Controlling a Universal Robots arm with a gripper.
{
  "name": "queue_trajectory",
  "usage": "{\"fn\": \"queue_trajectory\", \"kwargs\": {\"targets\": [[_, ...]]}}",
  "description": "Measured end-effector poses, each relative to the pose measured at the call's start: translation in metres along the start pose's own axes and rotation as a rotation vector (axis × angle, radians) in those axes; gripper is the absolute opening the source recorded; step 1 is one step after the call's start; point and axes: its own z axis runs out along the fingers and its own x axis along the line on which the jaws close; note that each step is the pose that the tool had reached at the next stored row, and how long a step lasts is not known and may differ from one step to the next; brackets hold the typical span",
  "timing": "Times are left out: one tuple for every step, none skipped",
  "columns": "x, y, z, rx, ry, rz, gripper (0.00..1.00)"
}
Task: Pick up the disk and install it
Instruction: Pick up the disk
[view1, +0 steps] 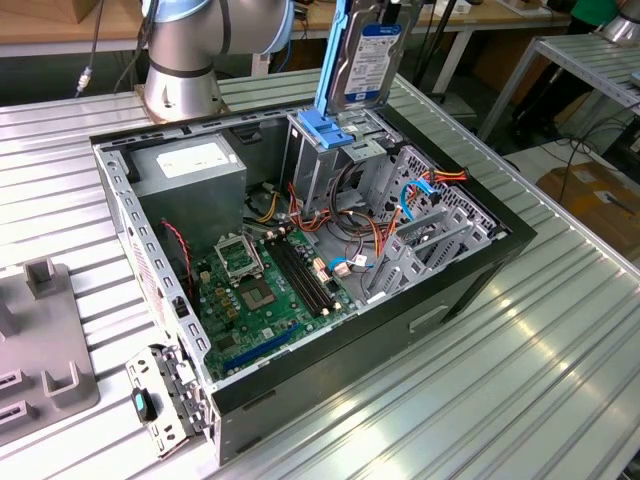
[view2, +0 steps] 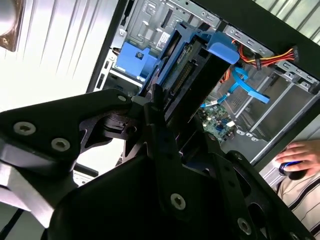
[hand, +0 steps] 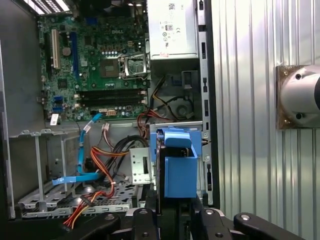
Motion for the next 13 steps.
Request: {"fn": "queue_trajectory", "kwargs": {"targets": [[0.0052,-0.0002,0.0000,0.0000,-0.0002,0.000,0.35],[0.0085,-0.0004,-0.0001,0.0000,-0.0002,0.000,0.35],[0.0125,-0.0006,-0.0002,0.0000,-0.0001,0.000,0.35],[0.0150,-0.0007,-0.0003,0.0000,0.0000,0.000,0.35],[0.0168,-0.0008,-0.0003,0.0000,-0.0001,0.000,0.35],[0.0206,-0.0009,-0.0003,0.0000,-0.0002,0.000,0.35],[0.0223,-0.0010,-0.0003,0.0000,-0.0002,0.000,0.35],[0.0239,-0.0011,-0.0003,0.0000,-0.0002,0.000,0.35],[0.0263,-0.0012,-0.0003,0.0000,-0.0001,0.000,0.35],[0.0280,-0.0013,-0.0004,0.0000,-0.0001,0.000,0.35],[0.0307,-0.0014,-0.0004,0.0000,-0.0001,0.000,0.35],[0.0331,-0.0015,-0.0003,0.0000,-0.0002,0.000,0.35],[0.0360,-0.0016,-0.0004,0.0000,-0.0001,0.000,0.35]]}}
